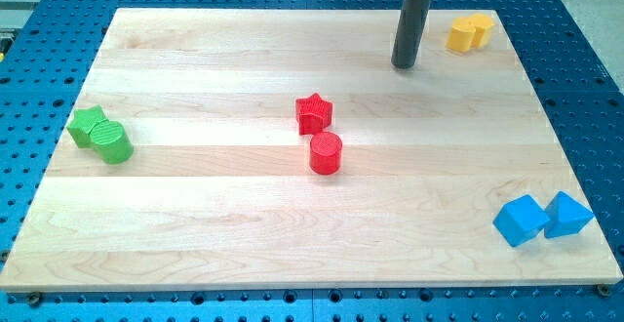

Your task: Move the green star top right to the red star

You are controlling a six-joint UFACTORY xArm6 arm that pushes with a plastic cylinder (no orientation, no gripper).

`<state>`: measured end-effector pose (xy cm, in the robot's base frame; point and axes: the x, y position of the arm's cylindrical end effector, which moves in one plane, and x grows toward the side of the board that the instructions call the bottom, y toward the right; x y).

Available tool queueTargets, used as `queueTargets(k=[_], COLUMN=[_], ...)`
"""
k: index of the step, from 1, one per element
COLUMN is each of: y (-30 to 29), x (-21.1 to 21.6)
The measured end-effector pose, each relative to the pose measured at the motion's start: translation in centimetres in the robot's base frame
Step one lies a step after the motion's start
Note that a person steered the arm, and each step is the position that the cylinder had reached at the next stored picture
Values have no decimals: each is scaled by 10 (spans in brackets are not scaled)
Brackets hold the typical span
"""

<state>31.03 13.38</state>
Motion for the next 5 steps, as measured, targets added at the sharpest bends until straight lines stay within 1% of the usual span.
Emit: queueTargets(k=[1,2,3,4,5], y=[0,-19,-81,-168,-270], x=[0,0,-1,-3,-7])
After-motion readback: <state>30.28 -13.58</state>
